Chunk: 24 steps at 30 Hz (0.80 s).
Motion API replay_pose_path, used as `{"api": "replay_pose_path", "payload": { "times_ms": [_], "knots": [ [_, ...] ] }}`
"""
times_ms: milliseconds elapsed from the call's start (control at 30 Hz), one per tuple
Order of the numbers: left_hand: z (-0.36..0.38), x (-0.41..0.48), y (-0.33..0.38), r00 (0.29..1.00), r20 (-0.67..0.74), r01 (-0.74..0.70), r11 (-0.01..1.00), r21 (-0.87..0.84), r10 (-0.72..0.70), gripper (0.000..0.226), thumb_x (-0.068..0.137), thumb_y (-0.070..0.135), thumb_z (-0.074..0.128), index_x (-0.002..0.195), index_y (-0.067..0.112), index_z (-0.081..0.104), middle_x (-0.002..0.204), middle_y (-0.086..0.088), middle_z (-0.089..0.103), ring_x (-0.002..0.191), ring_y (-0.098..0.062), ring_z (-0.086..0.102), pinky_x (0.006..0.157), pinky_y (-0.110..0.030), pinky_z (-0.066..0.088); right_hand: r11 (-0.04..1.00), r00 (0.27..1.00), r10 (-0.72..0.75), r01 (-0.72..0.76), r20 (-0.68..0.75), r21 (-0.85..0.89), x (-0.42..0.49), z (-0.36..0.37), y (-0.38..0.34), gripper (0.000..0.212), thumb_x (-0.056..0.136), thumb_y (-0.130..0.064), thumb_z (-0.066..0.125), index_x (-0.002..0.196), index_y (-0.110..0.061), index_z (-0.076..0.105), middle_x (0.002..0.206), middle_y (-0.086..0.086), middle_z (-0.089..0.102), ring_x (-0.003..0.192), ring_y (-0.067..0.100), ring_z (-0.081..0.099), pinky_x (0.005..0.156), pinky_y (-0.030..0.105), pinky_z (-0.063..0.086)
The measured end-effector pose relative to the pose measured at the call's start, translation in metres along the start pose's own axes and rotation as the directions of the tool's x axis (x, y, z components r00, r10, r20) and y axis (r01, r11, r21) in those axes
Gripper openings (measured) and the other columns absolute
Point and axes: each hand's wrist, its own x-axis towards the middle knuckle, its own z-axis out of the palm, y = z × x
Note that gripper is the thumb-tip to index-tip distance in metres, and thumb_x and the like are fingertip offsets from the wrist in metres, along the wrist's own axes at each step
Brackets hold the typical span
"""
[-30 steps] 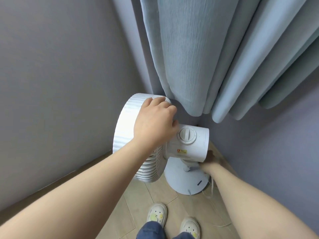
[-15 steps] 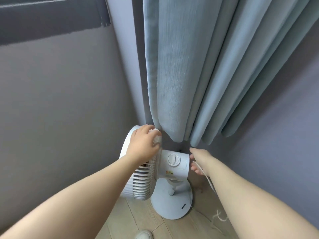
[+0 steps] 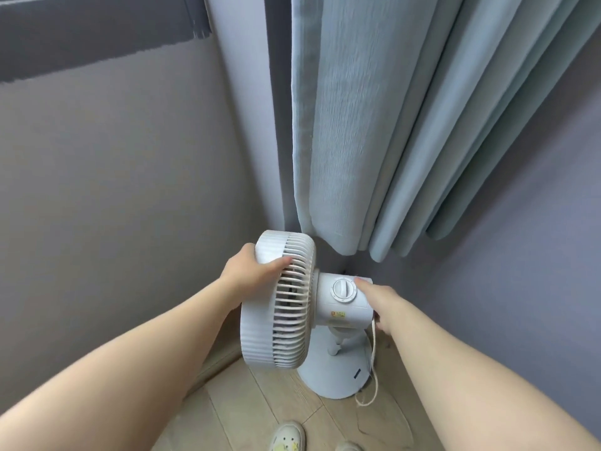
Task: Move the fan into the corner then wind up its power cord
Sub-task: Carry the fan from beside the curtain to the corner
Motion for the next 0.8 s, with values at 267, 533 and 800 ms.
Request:
{"api": "replay_pose_path", "payload": {
  "times_ms": [267,533,800],
  "knots": [
    [0.015,0.003,-0.008,0.997,0.065,-0.017,0.964,-0.266,0.036,0.055,0.083,0.041,0.066,0.121,0.012,0.039,0.122,-0.007,0.056,0.109,-0.026,0.055,0.085,-0.035,0.045,0.979,0.991,0.085,-0.064,-0.102,0.191,-0.043,0.009,0.008,0.071,0.090,-0.045,0.057,0.145,-0.006,0.035,0.149,0.011,0.039,0.136,0.030,0.038,0.112,0.038,0.030],
    [0.033,-0.025,-0.002,0.979,0.133,-0.118,0.963,-0.244,0.154,0.053,0.083,0.035,0.067,0.123,0.013,0.040,0.115,-0.002,0.052,0.099,-0.021,0.051,0.079,-0.031,0.040,0.879,0.972,0.211,-0.141,-0.106,0.455,-0.076,-0.004,0.045,0.056,0.086,-0.042,0.064,0.135,-0.020,0.046,0.140,0.005,0.047,0.125,0.027,0.050,0.101,0.043,0.045],
    [0.051,-0.071,0.016,0.929,0.231,-0.236,0.944,-0.228,0.289,0.048,0.083,0.034,0.068,0.120,0.020,0.041,0.122,-0.004,0.055,0.110,-0.025,0.056,0.088,-0.034,0.046,0.778,0.971,0.143,0.010,-0.192,0.628,-0.118,-0.031,0.097,0.056,0.090,-0.034,0.061,0.139,-0.015,0.041,0.140,0.009,0.048,0.117,0.031,0.054,0.101,0.046,0.044]
  ]
}}
